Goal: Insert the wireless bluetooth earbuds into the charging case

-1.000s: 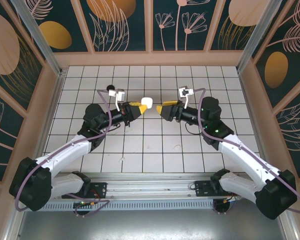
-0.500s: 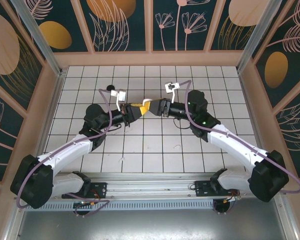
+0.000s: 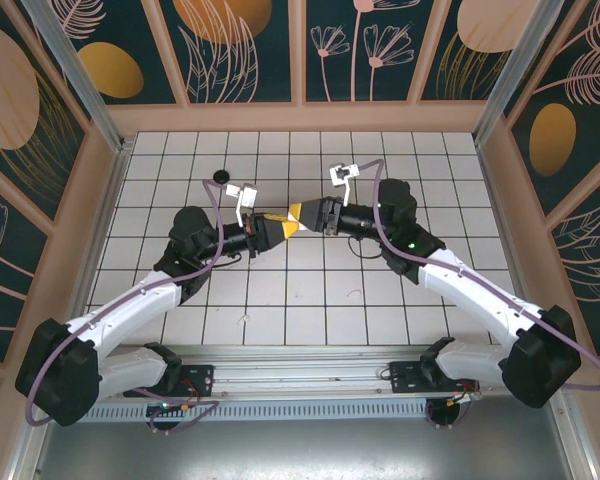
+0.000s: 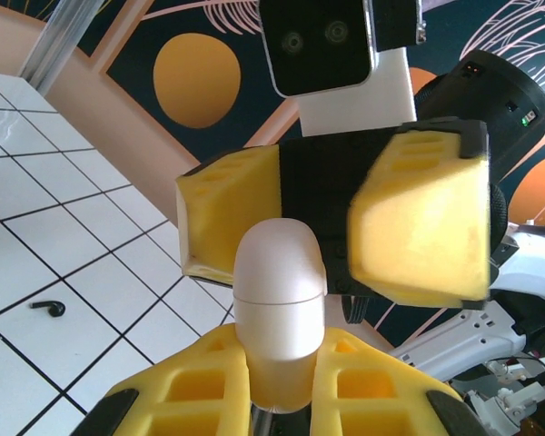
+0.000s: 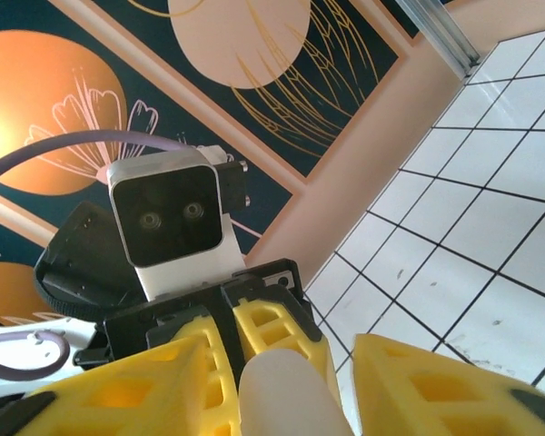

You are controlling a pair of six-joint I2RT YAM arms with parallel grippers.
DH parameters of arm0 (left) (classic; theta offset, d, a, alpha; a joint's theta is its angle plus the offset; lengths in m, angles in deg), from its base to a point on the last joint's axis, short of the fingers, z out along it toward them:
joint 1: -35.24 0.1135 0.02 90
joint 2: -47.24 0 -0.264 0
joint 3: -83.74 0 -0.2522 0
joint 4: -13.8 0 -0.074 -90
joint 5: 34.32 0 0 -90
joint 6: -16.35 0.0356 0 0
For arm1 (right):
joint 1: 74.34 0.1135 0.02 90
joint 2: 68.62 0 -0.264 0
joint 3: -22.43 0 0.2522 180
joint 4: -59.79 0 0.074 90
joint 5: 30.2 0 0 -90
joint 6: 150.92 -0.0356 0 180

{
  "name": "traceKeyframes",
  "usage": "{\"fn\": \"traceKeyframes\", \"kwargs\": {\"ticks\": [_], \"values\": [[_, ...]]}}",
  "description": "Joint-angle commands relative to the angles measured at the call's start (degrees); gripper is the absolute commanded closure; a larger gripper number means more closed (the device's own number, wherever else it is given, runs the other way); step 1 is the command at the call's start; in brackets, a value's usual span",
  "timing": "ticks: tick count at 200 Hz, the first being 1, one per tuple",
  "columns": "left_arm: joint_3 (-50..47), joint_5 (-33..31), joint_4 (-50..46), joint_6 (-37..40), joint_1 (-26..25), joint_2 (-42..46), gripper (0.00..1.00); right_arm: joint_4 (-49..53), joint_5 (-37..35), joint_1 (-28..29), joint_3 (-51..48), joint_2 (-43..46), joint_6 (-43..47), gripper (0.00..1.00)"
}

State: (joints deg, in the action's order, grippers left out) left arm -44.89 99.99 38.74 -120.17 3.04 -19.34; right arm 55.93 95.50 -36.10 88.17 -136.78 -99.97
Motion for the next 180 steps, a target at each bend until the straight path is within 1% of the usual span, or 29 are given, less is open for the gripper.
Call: {"fn": "traceKeyframes", "kwargs": {"ticks": [1,10,24,37,66,90,100,112,130,138,146,155,157,160,180], "values": [[1.09,-1.43,-0.64,1.46,-0.08,1.67,0.91,1.4,1.17,-0.46,-0.41,2.95,0.99,0.44],[1.6,-1.89,-1.84,2.3,-0.04,2.0,0.91,0.23,2.54,-1.25,-1.13,3.7,0.55,0.39],[2.23,-2.29,-3.01,3.22,-0.05,2.16,0.91,-3.15,5.56,-2.82,-3.0,4.68,-0.52,0.37],[2.47,-2.29,-2.8,3.18,-0.05,1.77,0.91,-4.6,7.84,-4.06,-4.21,5.01,-0.81,0.37],[2.88,-0.73,-0.54,2.33,-0.06,0.1,0.91,-3.11,10.08,-4.76,-3.42,3.78,0.72,0.4],[2.82,1.03,5.38,0.73,-0.09,-2.11,0.9,-2.59,12.51,-4.82,-2.06,1.77,2.16,0.4],[3.2,2.09,8.4,-0.59,-0.03,-3.39,0.9,-2.33,13.29,-4.89,-1.66,1.02,2.87,0.42],[4.3,3.55,10.91,-1.93,-0.04,-5.03,0.9,-2.39,13.73,-5.27,-1.45,0.46,3.1,0.5],[6.09,5.34,11.03,-1.67,-0.03,-6.5,0.9,-4.25,14.02,-6.36,-2.0,0.48,2.24,0.64],[6.59,5.73,10.43,-0.95,-0.03,-6.64,0.9,-5.62,14.13,-6.58,-2.51,0.74,1.54,0.67],[6.96,5.87,9.44,-0.18,-0.05,-6.49,0.9,-6.53,14.28,-6.51,-2.88,0.93,0.91,0.68],[7.13,5.64,7.94,0.77,-0.05,-6.16,0.9,-6.88,14.44,-6.54,-2.8,1.19,0.47,0.67],[7.13,5.57,7.7,0.98,-0.05,-6.02,0.9,-6.89,14.47,-7.81,-2.78,1.25,0.4,0.66],[7.09,5.55,7.25,1.29,-0.04,-5.95,0.9,-6.82,14.4,-8.26,-2.69,1.37,0.3,0.65],[6.07,4.81,6.34,2.35,-0.05,-5.01,0.9,-5.65,13.79,-8.62,-2.33,2.42,0.97,0.48]]}}
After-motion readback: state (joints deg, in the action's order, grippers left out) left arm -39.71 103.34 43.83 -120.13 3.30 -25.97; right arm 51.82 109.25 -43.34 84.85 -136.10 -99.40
